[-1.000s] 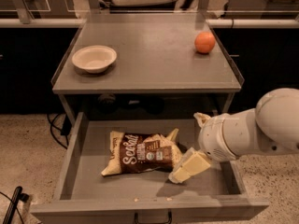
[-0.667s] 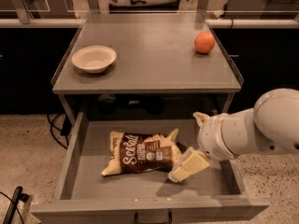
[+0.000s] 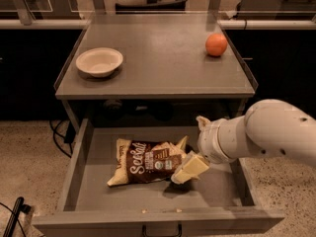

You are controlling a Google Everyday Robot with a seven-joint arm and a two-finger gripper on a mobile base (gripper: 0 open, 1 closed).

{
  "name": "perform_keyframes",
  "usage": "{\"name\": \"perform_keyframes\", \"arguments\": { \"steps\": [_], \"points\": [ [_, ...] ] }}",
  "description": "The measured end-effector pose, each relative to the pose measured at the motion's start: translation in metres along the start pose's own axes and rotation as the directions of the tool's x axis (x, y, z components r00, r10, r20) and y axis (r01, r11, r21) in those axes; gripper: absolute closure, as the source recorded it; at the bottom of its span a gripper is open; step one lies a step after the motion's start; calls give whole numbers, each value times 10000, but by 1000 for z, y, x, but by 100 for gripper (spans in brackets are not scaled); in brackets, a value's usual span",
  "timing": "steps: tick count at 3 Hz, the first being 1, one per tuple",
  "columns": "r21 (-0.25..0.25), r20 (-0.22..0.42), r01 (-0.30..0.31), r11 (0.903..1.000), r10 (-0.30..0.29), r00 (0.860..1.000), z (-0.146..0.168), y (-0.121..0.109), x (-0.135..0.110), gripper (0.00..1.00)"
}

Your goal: Pick brown chip bag from top drawer and place on counter

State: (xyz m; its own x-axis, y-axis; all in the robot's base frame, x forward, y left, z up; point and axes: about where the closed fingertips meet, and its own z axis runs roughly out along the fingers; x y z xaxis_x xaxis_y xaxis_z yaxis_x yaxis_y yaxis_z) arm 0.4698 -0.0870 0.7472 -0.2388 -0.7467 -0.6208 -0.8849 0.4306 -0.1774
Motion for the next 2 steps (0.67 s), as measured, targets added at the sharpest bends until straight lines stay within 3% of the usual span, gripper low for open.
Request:
{"name": "perform_keyframes", "arguments": {
  "steps": [1,2],
  "points": [
    [500,-168,463,9977,-455,9988,30,-16,8,0],
    [493,-174,780,9957,-772,9969,53,-23,18,0]
  ]
}}
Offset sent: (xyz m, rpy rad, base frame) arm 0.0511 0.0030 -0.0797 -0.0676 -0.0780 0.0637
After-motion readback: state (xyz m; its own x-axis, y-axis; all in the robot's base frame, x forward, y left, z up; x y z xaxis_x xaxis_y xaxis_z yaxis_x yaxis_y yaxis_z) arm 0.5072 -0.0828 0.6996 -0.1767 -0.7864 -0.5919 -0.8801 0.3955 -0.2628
